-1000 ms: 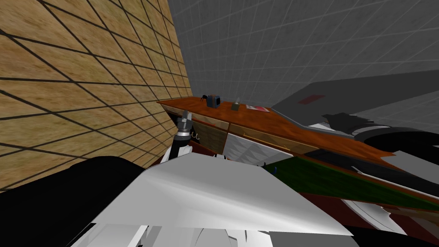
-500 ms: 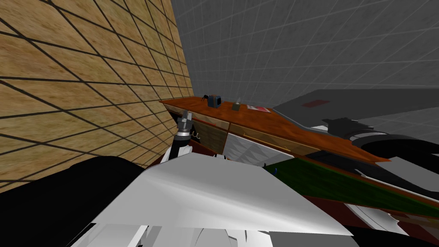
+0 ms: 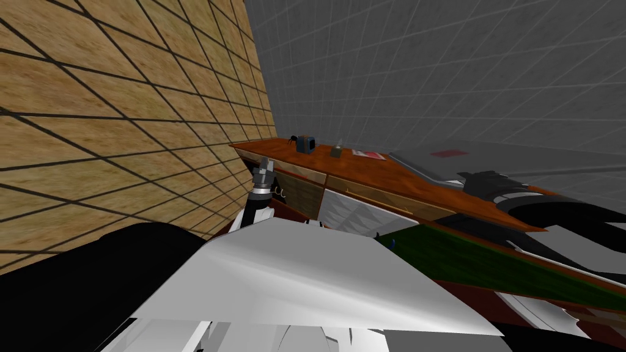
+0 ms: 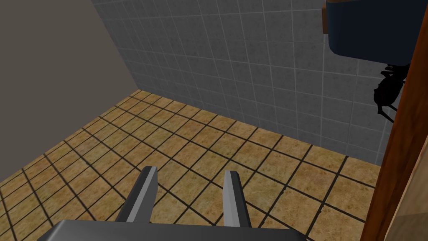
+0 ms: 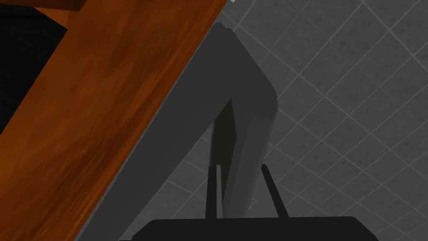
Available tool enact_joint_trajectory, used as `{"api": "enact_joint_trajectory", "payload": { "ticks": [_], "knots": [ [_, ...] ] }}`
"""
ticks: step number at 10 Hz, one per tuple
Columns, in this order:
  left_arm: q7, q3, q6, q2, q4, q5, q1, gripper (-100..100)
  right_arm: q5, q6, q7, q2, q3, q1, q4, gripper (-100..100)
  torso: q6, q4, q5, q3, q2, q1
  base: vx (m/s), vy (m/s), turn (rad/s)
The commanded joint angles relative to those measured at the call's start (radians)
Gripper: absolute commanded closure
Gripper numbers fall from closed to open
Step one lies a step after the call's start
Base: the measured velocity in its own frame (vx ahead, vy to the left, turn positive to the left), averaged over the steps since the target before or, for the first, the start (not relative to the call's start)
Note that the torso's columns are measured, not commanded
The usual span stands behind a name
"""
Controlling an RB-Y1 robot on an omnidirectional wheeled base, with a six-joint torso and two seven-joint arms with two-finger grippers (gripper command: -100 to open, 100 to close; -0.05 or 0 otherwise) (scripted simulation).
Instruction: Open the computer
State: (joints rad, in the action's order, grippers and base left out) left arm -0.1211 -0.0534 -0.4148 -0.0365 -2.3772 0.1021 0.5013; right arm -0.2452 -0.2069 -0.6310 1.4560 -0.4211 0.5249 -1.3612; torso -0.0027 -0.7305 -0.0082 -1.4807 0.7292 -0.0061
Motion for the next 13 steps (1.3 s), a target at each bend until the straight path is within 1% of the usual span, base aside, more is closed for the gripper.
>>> {"api": "enact_joint_trajectory", "payload": {
  "ticks": [1,2,3,7,8,9,10,13],
  "knots": [
    [0.0,0.0,0.0,0.0,0.0,0.0,0.0,0,-0.017,0.02,-0.031,0.056,-0.022,0.02,-0.019,-100,0.001,-0.004,0.005,0.001,0.002,0.003,0.008,-0.007,-0.104],
    [0.0,0.0,0.0,0.0,0.0,0.0,0.0,0,-0.023,0.027,-0.041,0.075,-0.029,0.026,-0.026,-100,0.003,-0.004,0.003,0.002,0.003,0.0,0.01,-0.003,-0.075],
    [0.0,0.0,0.0,0.0,0.0,0.0,0.0,0,-0.028,0.033,-0.052,0.094,-0.036,0.033,-0.032,-100,0.003,-0.006,0.005,0.003,0.006,0.001,0.011,-0.009,-0.072],
    [0.0,0.0,0.0,0.0,0.0,0.0,0.0,0,-0.051,0.06,-0.093,0.169,-0.065,0.059,-0.058,-100,0.003,-0.009,0.012,0.006,0.011,0.011,0.008,-0.011,-0.07],
    [0.0,0.0,0.0,0.0,0.0,0.0,0.0,0,-0.051,0.06,-0.093,0.169,-0.065,0.059,-0.058,-100,0.003,-0.009,0.011,0.006,0.011,0.01,0.003,-0.004,-0.023],
    [0.0,0.0,0.0,0.0,0.0,0.0,0.0,0,-0.05,0.058,-0.088,0.164,-0.051,0.046,-0.053,-100,0.003,-0.009,0.01,0.006,0.011,0.009,0.0,0.0,0.0],
    [0.0,0.0,0.0,0.0,0.0,0.0,0.0,0,-0.05,0.06,-0.09,0.165,-0.053,0.047,-0.054,0,0.003,-0.008,0.009,0.005,0.01,0.007,0.0,0.0,0.0],
    [0.0,0.0,0.0,0.0,0.0,0.0,0.0,0,-0.05,0.059,-0.09,0.165,-0.053,0.047,-0.054,0,0.003,-0.007,0.008,0.004,0.008,0.006,0.0,0.0,0.0]
  ]
}}
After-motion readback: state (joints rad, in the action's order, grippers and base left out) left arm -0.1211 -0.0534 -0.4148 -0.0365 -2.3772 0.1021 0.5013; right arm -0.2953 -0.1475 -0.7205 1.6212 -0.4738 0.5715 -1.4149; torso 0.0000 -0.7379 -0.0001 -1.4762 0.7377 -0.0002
